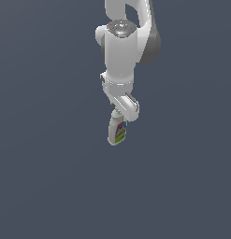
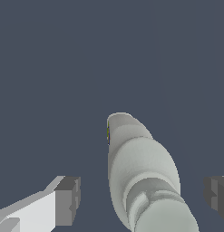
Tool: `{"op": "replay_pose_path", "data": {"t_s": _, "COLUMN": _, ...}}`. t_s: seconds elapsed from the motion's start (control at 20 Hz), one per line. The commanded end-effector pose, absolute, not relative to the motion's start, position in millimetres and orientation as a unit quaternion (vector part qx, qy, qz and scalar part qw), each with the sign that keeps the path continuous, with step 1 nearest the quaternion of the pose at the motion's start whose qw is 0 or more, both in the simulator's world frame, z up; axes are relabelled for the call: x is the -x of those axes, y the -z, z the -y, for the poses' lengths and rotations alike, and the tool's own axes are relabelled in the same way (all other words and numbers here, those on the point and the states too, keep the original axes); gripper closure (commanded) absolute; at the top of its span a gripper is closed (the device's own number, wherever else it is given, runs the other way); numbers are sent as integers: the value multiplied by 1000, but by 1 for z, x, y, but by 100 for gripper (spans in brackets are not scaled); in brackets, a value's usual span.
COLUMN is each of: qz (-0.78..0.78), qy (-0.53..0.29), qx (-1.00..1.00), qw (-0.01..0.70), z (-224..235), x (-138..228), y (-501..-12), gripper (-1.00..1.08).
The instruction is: Pick up the object and move it to a goal position.
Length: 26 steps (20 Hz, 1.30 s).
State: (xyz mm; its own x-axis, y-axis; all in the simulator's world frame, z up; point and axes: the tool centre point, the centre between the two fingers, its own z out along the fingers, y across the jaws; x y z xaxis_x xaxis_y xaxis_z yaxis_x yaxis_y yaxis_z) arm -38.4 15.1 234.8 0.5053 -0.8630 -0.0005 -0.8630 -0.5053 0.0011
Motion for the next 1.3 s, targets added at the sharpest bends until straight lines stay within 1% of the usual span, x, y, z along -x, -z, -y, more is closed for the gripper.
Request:
{"op": "replay_pose_path", "data": {"t_s": 0.0, "qz": 497, "qy": 0, "qx": -868, "qw": 0, "z": -15, "x": 38, "y": -231, "gripper": -92}}
{"op": "replay_pose_path", "data": {"t_s": 0.05, "qz": 497, "qy": 0, "qx": -868, "qw": 0, "z": -15, "x": 38, "y": -230, "gripper": -92}}
{"op": "replay_pose_path", "data": {"t_s": 0.1, "qz": 497, "qy": 0, "qx": -868, "qw": 0, "z": -15, "x": 38, "y": -230, "gripper": 108}}
{"op": "replay_pose_path", "data": {"t_s": 0.8, "qz": 498, "qy": -1, "qx": -867, "qw": -1, "z": -11, "x": 38, "y": -237, "gripper": 108}}
{"op": "replay_pose_path", "data": {"t_s": 1.0, "qz": 498, "qy": -1, "qx": -867, "qw": -1, "z": -2, "x": 40, "y": -251, "gripper": 108}}
{"op": "replay_pose_path", "data": {"t_s": 1.25, "qz": 498, "qy": -1, "qx": -867, "qw": -1, "z": 18, "x": 45, "y": -282, "gripper": 108}}
